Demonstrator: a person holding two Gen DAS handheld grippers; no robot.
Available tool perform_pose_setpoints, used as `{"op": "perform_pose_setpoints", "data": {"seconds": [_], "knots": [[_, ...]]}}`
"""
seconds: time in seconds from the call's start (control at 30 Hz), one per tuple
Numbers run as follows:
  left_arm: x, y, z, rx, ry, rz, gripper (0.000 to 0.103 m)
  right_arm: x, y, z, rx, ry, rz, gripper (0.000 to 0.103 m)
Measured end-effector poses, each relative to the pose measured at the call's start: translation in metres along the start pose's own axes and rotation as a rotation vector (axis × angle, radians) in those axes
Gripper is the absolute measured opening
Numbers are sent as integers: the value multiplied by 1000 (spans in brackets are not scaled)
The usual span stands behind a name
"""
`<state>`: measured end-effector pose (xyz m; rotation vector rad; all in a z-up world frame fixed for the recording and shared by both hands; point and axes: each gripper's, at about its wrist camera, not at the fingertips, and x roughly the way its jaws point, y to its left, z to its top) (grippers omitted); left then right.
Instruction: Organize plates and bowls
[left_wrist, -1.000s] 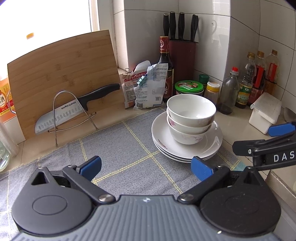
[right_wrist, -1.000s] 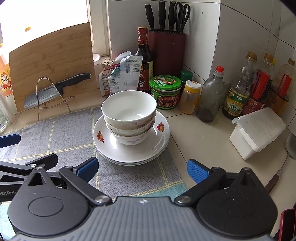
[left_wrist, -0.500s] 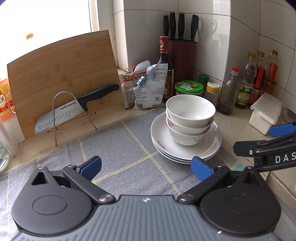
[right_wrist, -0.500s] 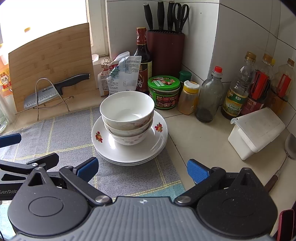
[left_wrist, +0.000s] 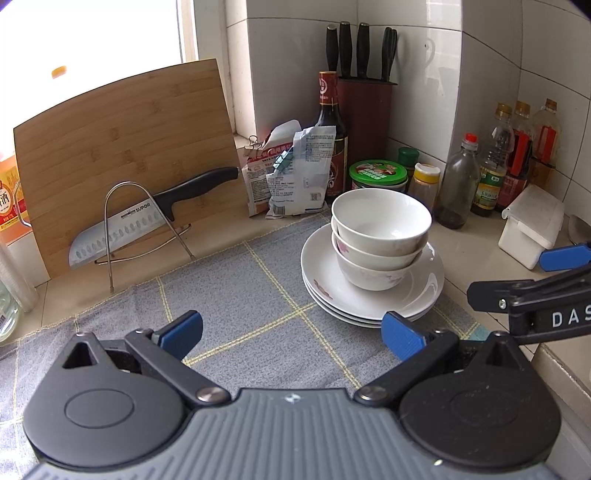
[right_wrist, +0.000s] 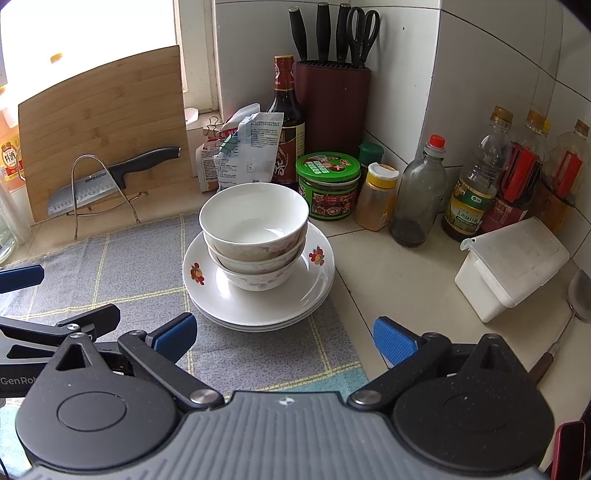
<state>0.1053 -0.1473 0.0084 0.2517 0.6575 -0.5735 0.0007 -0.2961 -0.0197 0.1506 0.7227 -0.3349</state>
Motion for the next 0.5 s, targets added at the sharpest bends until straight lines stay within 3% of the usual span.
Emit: {"op": "perform_pose_setpoints", "data": {"seconds": [0.5], "knots": [[1, 4, 1, -4, -1, 0, 102, -1, 2, 4, -11, -5, -1, 103]]}}
